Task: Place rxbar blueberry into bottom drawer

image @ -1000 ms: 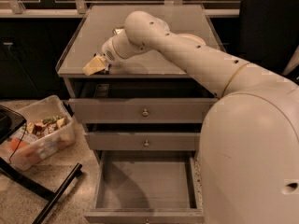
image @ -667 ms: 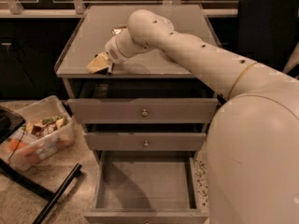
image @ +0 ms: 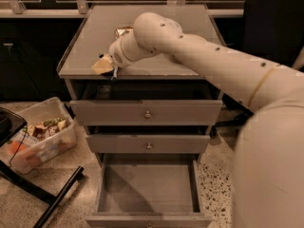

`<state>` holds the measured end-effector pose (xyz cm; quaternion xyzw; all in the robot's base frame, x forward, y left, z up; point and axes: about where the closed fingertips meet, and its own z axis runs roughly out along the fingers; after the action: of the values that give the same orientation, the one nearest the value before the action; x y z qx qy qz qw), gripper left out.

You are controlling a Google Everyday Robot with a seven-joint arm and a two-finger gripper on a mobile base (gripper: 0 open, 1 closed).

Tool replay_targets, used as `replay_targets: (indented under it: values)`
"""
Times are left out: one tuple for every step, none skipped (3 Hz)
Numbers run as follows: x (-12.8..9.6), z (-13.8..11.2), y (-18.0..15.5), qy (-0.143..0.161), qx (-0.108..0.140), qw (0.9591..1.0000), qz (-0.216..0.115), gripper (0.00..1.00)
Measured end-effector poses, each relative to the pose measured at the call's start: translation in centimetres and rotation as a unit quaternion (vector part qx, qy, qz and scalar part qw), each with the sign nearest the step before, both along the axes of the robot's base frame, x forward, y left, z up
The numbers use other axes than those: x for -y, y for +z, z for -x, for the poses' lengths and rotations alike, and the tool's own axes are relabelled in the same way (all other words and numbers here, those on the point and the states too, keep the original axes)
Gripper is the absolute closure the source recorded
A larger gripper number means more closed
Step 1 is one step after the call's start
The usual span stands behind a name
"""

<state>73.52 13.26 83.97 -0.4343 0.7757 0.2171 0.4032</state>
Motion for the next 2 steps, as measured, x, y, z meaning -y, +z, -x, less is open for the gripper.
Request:
replay_targets:
  values:
    - [3.6, 4.6, 4.1, -0.018, 0.054, 0.9983, -0.01, 1.0]
    - [6.6, 9.1, 7.3, -0.011, 0.085, 0.9961, -0.021, 1.0]
